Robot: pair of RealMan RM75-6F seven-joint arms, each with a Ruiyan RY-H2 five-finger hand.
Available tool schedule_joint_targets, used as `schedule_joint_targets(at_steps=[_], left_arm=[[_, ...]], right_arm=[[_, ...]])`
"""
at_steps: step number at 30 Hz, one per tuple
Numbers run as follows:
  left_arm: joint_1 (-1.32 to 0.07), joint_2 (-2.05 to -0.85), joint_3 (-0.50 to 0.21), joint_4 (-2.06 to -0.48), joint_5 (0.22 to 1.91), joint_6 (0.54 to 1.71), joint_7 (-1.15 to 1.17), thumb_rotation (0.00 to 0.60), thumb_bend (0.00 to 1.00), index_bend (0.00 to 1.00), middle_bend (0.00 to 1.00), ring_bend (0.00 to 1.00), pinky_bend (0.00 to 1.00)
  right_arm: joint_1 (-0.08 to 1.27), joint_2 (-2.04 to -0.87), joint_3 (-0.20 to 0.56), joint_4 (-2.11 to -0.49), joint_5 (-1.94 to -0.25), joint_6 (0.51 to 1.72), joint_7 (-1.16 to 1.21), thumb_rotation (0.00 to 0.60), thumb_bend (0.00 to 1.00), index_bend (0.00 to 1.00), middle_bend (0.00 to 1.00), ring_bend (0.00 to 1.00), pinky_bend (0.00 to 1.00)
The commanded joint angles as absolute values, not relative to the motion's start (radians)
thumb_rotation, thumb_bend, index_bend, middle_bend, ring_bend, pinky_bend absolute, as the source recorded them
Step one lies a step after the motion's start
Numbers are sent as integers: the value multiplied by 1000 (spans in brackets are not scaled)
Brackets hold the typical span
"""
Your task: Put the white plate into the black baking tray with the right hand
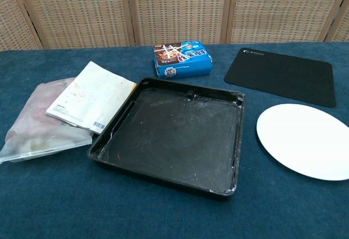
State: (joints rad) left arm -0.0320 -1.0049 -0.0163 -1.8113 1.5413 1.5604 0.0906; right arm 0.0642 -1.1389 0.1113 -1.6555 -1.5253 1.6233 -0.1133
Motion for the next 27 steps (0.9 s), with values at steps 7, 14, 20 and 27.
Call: schedule_joint_targets(at_steps=[7,14,20,27], left_arm=[[-31,-1003,-17,-1810,1543,1560,82,600,0,0,0,0,0],[-37,-1007,-24,-1811,1529,1548,89,600,0,0,0,0,0],[-45,-1011,-29,-1807,1512,1530,99,600,0,0,0,0,0],[-48,-1005,-35,-1805,1504,1525,82,600,0,0,0,0,0]], right_arm=[[73,-1146,91,-1657,-1541,1586,-124,600,0,0,0,0,0],[133,-1258,-3,-1545,-1640,1434,-205,600,0,0,0,0,0],[193,-1479,4,-1344,-1663,1363,-237,600,0,0,0,0,0],[210,-1597,12,-1191,-1671,1380,-215,600,0,8,0,0,0]])
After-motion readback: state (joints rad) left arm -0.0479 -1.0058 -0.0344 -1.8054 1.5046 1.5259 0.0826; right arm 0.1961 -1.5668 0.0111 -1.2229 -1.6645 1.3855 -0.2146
